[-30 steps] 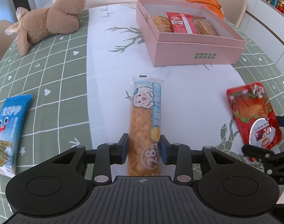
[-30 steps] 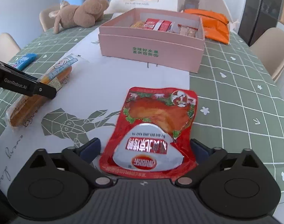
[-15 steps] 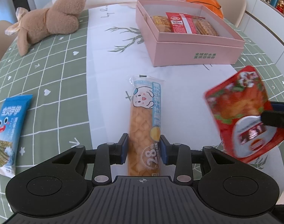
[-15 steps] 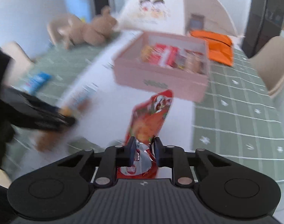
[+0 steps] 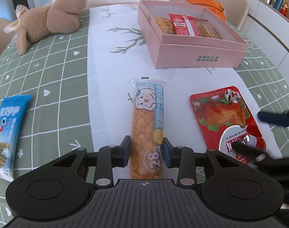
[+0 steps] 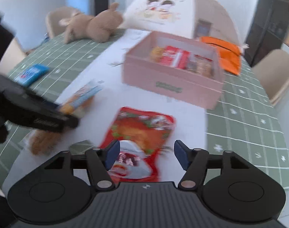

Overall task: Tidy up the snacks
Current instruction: 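Hold the breadstick in the left gripper and chicken packet in the right above the table, then lift the red chicken packet toward the pink box with the right gripper while the left holds the breadstick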

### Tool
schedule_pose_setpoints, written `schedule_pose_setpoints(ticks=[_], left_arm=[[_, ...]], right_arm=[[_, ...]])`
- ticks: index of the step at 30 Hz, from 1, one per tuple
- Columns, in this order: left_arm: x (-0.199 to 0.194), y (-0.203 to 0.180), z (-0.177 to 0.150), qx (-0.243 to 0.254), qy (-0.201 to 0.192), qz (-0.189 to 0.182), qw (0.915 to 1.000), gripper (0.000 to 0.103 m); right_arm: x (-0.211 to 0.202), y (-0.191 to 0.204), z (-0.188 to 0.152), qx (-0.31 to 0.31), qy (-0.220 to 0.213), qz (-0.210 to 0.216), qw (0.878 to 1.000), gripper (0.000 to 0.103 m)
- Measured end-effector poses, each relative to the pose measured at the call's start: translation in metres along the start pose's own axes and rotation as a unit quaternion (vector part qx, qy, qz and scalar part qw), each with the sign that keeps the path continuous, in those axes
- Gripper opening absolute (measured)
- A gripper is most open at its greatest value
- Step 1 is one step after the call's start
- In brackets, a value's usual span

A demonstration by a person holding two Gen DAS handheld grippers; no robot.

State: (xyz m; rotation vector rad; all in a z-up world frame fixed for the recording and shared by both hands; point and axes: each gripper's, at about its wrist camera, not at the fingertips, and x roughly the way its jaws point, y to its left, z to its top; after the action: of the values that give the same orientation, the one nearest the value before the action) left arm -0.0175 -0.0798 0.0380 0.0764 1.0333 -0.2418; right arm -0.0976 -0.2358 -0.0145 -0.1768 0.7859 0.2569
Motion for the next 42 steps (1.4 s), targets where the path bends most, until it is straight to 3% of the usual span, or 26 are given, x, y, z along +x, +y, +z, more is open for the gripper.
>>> schedule_pose_setpoints(ticks=[4, 9, 13, 14, 18, 20, 22, 26, 29, 31, 34, 36, 39, 42], left_arm=[[-0.001, 0.004, 0.000, -0.012, 0.004, -0.007, 0.9999, 0.039], [-0.002, 0.006, 0.000, -0.016, 0.009, -0.007, 0.9998, 0.039], [-0.002, 0.005, 0.000, -0.011, 0.010, -0.005, 0.9999, 0.039], [-0.002, 0.005, 0.000, -0.011, 0.010, -0.006, 0.9999, 0.039], [-0.002, 0.007, 0.000, -0.020, 0.009, -0.013, 0.9997, 0.039], [-0.003, 0.008, -0.001, -0.023, 0.008, -0.015, 0.9996, 0.039], [-0.004, 0.010, -0.002, -0.026, 0.006, -0.018, 0.9995, 0.039], [-0.005, 0.012, -0.002, -0.030, 0.004, -0.023, 0.9993, 0.039], [-0.006, 0.015, -0.002, -0.033, 0.003, -0.029, 0.9990, 0.039], [-0.006, 0.017, -0.003, -0.036, 0.002, -0.033, 0.9988, 0.039], [-0.006, 0.018, -0.004, -0.034, 0.000, -0.035, 0.9988, 0.039], [-0.006, 0.017, -0.004, -0.032, 0.000, -0.034, 0.9989, 0.039], [-0.006, 0.016, -0.003, -0.029, 0.002, -0.032, 0.9990, 0.039], [-0.006, 0.017, -0.002, -0.030, 0.005, -0.032, 0.9990, 0.039]], right_arm=[[0.020, 0.017, -0.005, -0.022, 0.019, -0.028, 0.999, 0.072], [0.026, 0.006, -0.007, -0.002, 0.019, -0.007, 1.000, 0.074], [0.033, -0.010, -0.009, 0.043, 0.029, 0.037, 0.998, 0.079], [0.033, -0.010, -0.008, 0.041, 0.027, 0.037, 0.998, 0.077], [0.025, 0.000, 0.000, -0.021, 0.017, 0.012, 1.000, 0.052], [0.018, -0.001, 0.006, -0.043, 0.012, -0.003, 0.999, 0.045], [0.009, -0.009, 0.014, -0.043, 0.007, -0.008, 0.999, 0.025], [-0.018, -0.019, 0.033, -0.013, -0.017, 0.055, 0.998, 0.014], [-0.014, -0.007, 0.039, -0.008, -0.021, 0.075, 0.997, 0.015], [0.001, -0.006, 0.040, 0.013, -0.019, 0.074, 0.997, 0.029], [0.029, -0.011, 0.044, 0.055, 0.006, 0.099, 0.994, 0.033], [0.046, -0.013, 0.046, 0.070, 0.021, 0.105, 0.992, 0.034], [0.062, -0.015, 0.045, 0.076, 0.033, 0.080, 0.993, 0.034], [0.059, -0.031, 0.043, 0.112, 0.047, 0.091, 0.988, 0.024]])
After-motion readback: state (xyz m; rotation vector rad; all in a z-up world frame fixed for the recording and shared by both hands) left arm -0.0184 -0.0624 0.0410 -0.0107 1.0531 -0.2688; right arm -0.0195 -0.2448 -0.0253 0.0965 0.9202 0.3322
